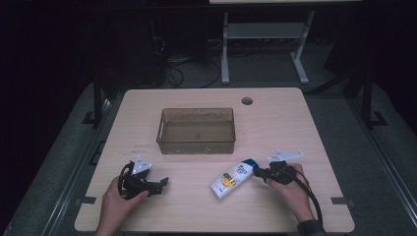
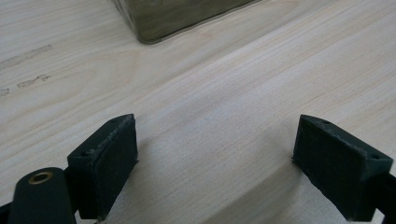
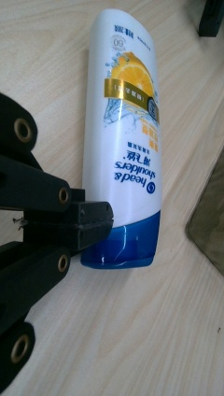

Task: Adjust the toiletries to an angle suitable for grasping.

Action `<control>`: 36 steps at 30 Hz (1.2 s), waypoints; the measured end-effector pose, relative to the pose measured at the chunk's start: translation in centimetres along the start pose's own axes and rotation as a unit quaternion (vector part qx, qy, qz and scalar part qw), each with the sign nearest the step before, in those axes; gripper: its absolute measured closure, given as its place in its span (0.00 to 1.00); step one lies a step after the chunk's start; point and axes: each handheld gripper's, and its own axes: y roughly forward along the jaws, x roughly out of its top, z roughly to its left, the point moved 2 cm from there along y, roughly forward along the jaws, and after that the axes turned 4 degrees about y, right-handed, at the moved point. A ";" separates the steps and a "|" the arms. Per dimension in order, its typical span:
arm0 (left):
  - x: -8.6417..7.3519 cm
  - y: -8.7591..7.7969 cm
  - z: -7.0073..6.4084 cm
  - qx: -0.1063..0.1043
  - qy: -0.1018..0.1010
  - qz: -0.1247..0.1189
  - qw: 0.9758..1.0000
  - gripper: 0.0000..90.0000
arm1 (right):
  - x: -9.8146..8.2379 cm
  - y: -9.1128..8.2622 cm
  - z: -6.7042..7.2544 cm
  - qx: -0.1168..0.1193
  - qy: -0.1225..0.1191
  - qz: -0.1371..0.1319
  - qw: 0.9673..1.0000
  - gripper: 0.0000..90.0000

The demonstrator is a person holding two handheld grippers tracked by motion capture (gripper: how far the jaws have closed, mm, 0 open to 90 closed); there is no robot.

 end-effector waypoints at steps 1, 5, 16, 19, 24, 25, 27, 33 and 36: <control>0.0 0.0 0.0 0.000 0.000 0.000 1.000 0.14 | 0.0 0.0 0.0 0.000 0.001 0.000 1.000 1.00; 0.0 0.0 0.0 0.000 0.000 0.000 1.000 0.14 | 0.4 0.3 -0.2 -0.001 0.006 -0.001 1.000 1.00; 0.0 0.0 0.0 0.000 0.000 0.000 1.000 0.14 | 1.2 1.4 -0.8 -0.003 0.007 -0.004 1.000 1.00; 0.0 0.0 0.0 0.000 0.000 0.000 1.000 0.14 | 1.4 1.6 -0.9 -0.004 0.008 -0.006 1.000 1.00; 0.0 0.0 0.0 0.000 0.000 0.000 1.000 0.14 | 1.7 2.0 -1.2 -0.001 0.013 -0.006 1.000 1.00; 0.0 0.0 0.0 0.000 0.001 0.000 1.000 0.14 | 1.7 2.1 -1.2 -0.002 0.013 -0.006 1.000 1.00; 0.0 0.0 0.0 0.000 0.001 0.000 1.000 0.14 | 2.0 2.2 -1.2 -0.001 0.011 -0.008 1.000 1.00; 0.0 0.0 0.0 0.000 0.000 0.000 1.000 0.14 | 2.1 1.8 -0.4 0.004 0.010 -0.010 1.000 1.00; 0.0 0.0 0.0 0.000 0.000 0.000 1.000 0.14 | 2.2 1.3 0.1 0.010 0.012 -0.017 1.000 1.00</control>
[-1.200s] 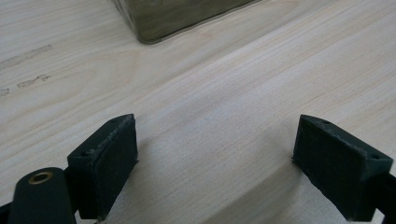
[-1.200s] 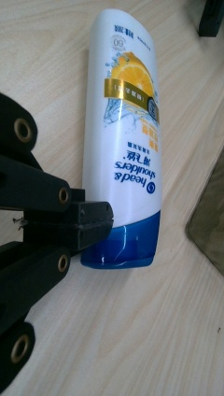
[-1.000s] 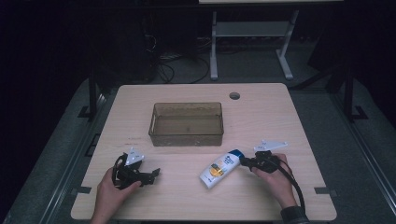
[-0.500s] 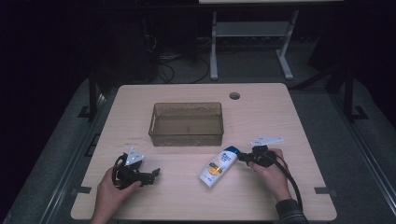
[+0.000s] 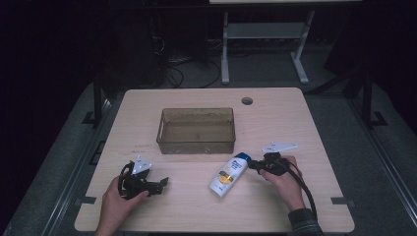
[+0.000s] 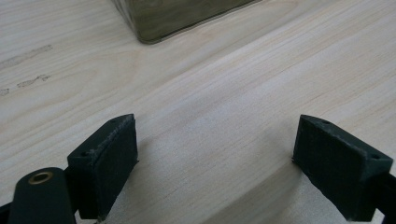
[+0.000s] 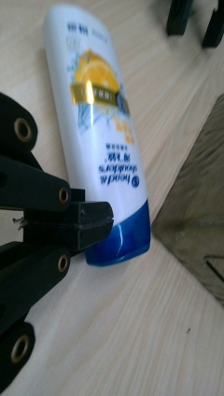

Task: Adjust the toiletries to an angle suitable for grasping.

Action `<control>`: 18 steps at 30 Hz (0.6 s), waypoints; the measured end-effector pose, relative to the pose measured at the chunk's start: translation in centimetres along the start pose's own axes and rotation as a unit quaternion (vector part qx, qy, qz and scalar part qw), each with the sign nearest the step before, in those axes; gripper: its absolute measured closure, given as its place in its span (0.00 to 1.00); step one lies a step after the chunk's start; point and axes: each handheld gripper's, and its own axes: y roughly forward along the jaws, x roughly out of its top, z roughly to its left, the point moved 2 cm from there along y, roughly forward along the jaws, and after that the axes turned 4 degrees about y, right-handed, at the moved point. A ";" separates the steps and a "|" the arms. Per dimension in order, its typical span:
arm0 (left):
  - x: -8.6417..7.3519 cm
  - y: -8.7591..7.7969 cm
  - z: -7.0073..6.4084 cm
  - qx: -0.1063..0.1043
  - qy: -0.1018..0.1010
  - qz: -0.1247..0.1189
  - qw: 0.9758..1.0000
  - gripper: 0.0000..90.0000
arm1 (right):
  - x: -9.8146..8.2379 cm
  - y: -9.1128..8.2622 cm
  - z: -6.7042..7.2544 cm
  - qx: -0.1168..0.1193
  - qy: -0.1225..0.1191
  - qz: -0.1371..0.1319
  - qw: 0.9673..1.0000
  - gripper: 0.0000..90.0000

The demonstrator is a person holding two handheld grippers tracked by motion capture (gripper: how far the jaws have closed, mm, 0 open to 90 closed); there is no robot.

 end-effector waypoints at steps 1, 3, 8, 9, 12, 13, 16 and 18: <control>0.0 0.0 0.0 0.000 0.000 0.000 1.000 0.14 | 0.0 -0.2 0.3 0.003 0.000 -0.001 1.000 1.00; 0.0 0.0 0.0 0.000 0.000 0.000 1.000 0.14 | 0.1 -0.4 0.8 0.013 -0.004 -0.001 1.000 1.00; 0.0 0.0 0.0 0.000 0.001 0.001 1.000 0.14 | 0.2 -0.5 2.2 0.033 -0.015 -0.001 0.999 1.00; 0.0 0.0 0.0 0.000 0.001 0.001 1.000 0.14 | 0.3 -0.5 2.5 0.036 -0.016 -0.003 0.999 1.00; 0.0 0.0 0.0 0.000 0.001 0.001 1.000 0.14 | 0.5 -0.4 3.2 0.045 -0.020 -0.003 0.999 1.00; 0.0 0.0 0.0 0.000 0.001 0.001 1.000 0.14 | 0.6 -0.3 3.4 0.048 -0.022 -0.003 0.999 1.00; 0.0 0.0 0.0 0.000 0.001 0.001 1.000 0.14 | 0.7 0.0 4.0 0.053 -0.026 0.001 0.998 1.00; 0.0 0.0 0.0 0.000 0.002 0.001 1.000 0.14 | 0.9 0.2 4.3 0.057 -0.032 0.001 0.998 1.00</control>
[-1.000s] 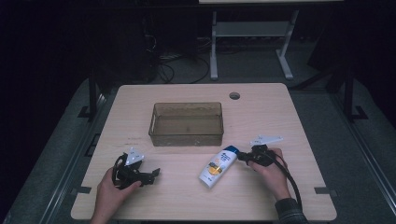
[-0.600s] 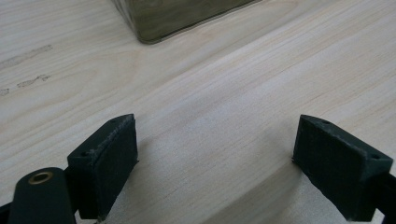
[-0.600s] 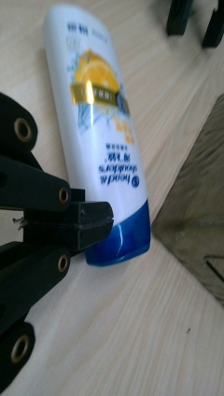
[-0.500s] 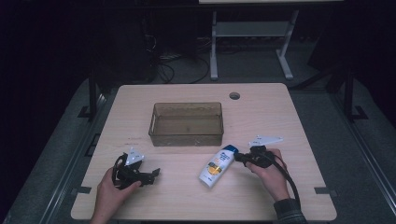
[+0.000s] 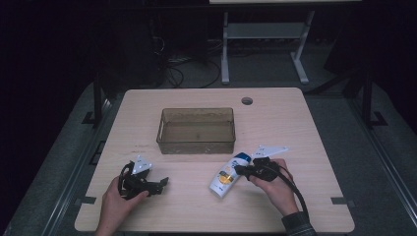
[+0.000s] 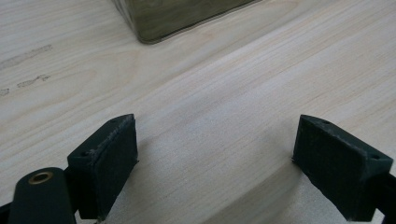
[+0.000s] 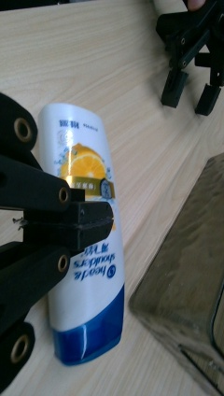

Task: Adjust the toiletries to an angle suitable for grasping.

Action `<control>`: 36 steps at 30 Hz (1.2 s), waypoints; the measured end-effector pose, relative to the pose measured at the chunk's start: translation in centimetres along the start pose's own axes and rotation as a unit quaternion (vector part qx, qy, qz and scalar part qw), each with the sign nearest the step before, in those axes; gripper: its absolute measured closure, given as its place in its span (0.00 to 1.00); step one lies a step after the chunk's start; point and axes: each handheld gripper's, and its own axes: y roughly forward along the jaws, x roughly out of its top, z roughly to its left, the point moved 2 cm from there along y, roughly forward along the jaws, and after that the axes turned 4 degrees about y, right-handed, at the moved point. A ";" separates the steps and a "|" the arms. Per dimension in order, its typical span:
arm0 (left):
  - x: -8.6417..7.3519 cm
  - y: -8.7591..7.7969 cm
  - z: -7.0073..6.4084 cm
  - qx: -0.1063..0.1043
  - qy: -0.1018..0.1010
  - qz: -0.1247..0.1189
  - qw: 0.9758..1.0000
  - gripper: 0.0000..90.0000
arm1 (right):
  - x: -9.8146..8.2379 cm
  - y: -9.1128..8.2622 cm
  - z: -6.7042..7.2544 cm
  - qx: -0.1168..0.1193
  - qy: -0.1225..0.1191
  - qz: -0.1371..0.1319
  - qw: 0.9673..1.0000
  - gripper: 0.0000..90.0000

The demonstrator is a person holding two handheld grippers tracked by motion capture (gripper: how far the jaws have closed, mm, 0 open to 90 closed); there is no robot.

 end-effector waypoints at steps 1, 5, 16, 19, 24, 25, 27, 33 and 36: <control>0.0 0.0 0.0 0.000 0.000 0.000 1.000 0.14 | 0.1 0.2 0.2 0.002 -0.001 0.001 1.000 1.00; 0.0 0.0 0.0 0.000 0.000 0.000 1.000 0.14 | 0.4 0.7 0.9 0.008 -0.008 0.009 1.000 1.00; 0.0 0.0 0.0 0.000 0.000 0.000 1.000 0.14 | 1.2 3.3 3.1 0.029 -0.032 0.026 0.999 1.00; 0.0 0.0 0.0 0.000 0.000 0.000 1.000 0.14 | 1.4 3.9 3.6 0.031 -0.037 0.032 0.998 1.00; 0.0 0.0 0.0 0.000 0.000 0.000 1.000 0.14 | 1.6 5.2 4.4 0.036 -0.047 0.042 0.997 1.00; 0.0 0.0 0.0 0.000 0.000 0.001 1.000 0.14 | 1.6 5.4 4.5 0.036 -0.049 0.044 0.997 1.00; 0.0 0.0 0.0 0.000 0.000 0.000 1.000 0.14 | 1.6 5.9 4.7 0.037 -0.053 0.049 0.997 1.00; 0.0 0.0 0.0 0.000 0.000 0.001 1.000 0.14 | 1.5 6.8 5.1 0.037 -0.059 0.063 0.996 1.00; 0.0 0.0 0.0 0.000 0.000 0.001 1.000 0.14 | 1.3 7.1 5.2 0.034 -0.065 0.072 0.995 1.00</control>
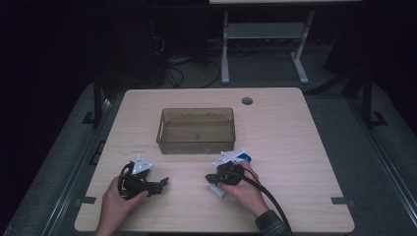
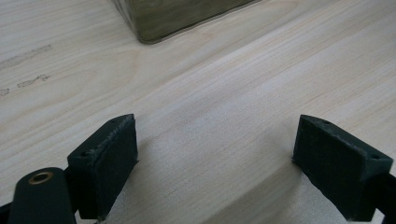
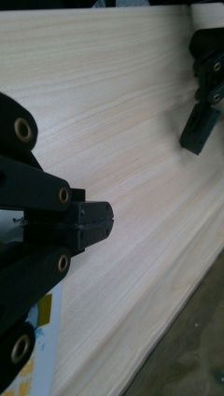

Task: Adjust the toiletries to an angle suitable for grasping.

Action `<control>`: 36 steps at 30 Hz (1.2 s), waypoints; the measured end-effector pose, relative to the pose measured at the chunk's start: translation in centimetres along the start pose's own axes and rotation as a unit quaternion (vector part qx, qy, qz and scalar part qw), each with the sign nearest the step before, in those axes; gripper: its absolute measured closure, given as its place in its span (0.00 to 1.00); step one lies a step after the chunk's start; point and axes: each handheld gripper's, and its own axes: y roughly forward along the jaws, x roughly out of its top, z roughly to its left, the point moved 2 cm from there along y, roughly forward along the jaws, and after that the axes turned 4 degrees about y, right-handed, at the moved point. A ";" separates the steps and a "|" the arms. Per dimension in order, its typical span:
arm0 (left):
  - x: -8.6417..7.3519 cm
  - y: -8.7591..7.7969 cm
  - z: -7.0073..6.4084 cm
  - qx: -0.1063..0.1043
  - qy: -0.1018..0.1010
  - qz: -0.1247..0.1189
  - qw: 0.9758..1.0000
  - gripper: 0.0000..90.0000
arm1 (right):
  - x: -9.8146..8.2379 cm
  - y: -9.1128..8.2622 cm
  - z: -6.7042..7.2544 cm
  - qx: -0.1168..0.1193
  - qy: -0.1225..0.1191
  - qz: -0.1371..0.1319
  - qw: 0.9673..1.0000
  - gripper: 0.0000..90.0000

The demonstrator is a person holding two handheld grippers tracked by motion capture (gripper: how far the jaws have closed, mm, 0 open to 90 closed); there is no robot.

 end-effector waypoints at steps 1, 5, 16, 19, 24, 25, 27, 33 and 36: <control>0.0 0.0 0.0 0.000 0.000 0.000 1.000 0.14 | -0.1 0.1 0.0 -0.001 0.000 0.003 1.000 1.00; 0.0 0.0 0.0 0.000 0.000 0.000 1.000 0.14 | -0.1 0.1 0.1 -0.002 -0.002 0.005 1.000 1.00; 0.0 0.0 0.0 0.000 0.000 -0.001 1.000 0.14 | -0.9 -0.2 0.2 -0.002 -0.003 0.015 1.000 1.00; 0.0 0.0 0.0 0.000 0.000 0.000 1.000 0.14 | -1.1 -0.5 0.2 -0.003 -0.004 0.015 1.000 1.00; 0.0 0.0 0.0 0.000 0.000 0.000 1.000 0.14 | -1.5 -1.0 0.3 -0.002 -0.002 0.015 1.000 1.00; 0.0 0.0 0.0 0.000 0.000 -0.001 1.000 0.14 | -1.6 -1.1 0.3 -0.002 -0.002 0.014 1.000 1.00; 0.0 0.0 0.0 0.000 0.000 0.000 1.000 0.14 | -1.7 -1.3 0.3 -0.004 -0.003 0.015 1.000 1.00; 0.0 0.0 0.0 0.000 0.000 0.000 1.000 0.14 | -2.4 -1.8 0.4 -0.004 0.003 0.015 1.000 1.00; 0.0 0.0 0.0 0.000 0.000 -0.001 1.000 0.14 | -2.6 -2.1 0.3 -0.006 0.004 0.015 1.000 1.00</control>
